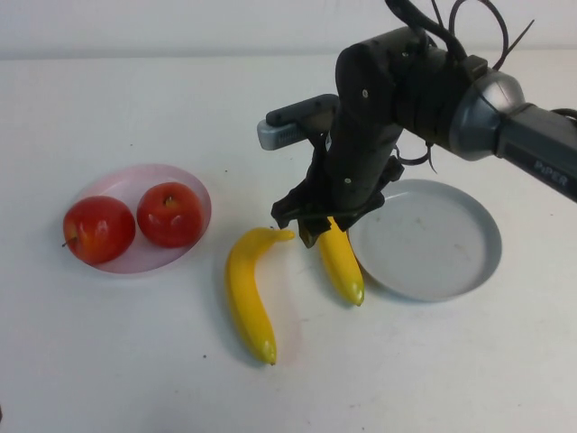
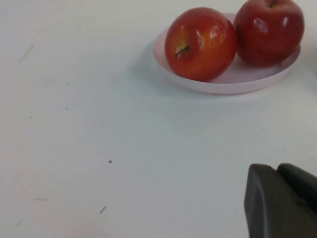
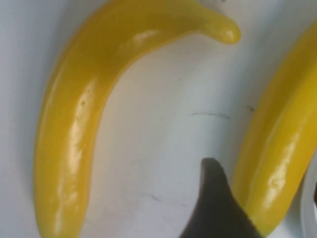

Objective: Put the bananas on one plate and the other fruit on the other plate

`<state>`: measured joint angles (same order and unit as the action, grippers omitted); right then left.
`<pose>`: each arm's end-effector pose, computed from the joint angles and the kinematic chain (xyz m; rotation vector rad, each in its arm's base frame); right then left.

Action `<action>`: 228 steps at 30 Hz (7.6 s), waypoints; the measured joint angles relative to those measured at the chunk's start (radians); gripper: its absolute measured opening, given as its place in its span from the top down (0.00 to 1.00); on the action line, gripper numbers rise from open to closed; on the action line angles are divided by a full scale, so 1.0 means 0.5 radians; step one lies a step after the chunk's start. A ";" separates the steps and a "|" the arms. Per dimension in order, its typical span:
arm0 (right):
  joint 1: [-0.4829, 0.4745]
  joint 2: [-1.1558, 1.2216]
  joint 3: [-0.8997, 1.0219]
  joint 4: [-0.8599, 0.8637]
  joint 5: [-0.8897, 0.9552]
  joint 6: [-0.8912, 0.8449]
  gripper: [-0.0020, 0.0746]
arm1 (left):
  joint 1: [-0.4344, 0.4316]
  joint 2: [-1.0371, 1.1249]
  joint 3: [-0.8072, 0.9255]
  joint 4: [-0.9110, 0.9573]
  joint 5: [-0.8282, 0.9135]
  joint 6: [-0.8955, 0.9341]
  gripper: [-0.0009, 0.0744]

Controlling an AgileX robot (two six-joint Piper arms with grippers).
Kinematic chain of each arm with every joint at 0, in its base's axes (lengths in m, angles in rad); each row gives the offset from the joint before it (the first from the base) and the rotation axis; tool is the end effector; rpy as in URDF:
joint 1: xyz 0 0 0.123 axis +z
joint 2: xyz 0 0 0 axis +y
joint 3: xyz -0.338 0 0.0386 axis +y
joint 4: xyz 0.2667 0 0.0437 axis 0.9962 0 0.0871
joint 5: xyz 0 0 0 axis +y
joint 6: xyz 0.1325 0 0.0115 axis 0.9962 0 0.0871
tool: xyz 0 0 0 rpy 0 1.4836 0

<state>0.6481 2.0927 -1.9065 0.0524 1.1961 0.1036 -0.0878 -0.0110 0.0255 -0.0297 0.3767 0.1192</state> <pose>0.4013 0.3120 0.2625 -0.7614 2.7942 0.2168 0.0554 -0.0063 0.1578 0.1754 1.8664 -0.0076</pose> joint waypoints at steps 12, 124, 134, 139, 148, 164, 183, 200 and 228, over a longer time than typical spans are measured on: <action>-0.018 0.148 -0.008 -0.119 -0.111 0.199 0.48 | 0.000 0.000 0.000 0.000 0.000 0.000 0.98; 0.283 0.446 -0.451 -0.031 0.062 0.318 0.57 | 0.000 0.000 0.000 0.000 0.000 0.000 0.98; -0.086 0.196 -0.298 -0.312 0.065 0.467 0.57 | 0.000 0.000 0.000 0.000 0.000 0.000 0.98; -0.174 0.204 -0.142 -0.305 0.074 0.511 0.57 | 0.000 0.000 0.000 0.000 0.000 0.000 0.98; -0.224 0.204 -0.049 -0.237 0.074 0.512 0.38 | 0.000 0.000 0.000 0.000 0.000 0.000 0.98; -0.039 -0.546 0.238 -0.299 0.074 0.403 0.86 | 0.000 0.000 0.000 0.000 0.000 0.000 0.98; 0.058 -2.047 1.623 -0.170 -0.070 0.371 0.99 | 0.000 0.000 0.000 0.000 0.000 0.000 0.98; -0.082 -2.411 2.134 -0.360 -0.738 0.263 0.99 | 0.000 0.000 0.000 0.000 0.000 0.000 0.98; -1.079 -4.198 3.861 -0.501 -2.095 0.309 0.99 | 0.000 0.000 0.000 0.000 0.000 0.000 0.98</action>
<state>0.1084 -0.0064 0.0242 -0.1979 0.1485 0.2582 -0.0878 -0.0110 0.0255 -0.0297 0.3767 0.1192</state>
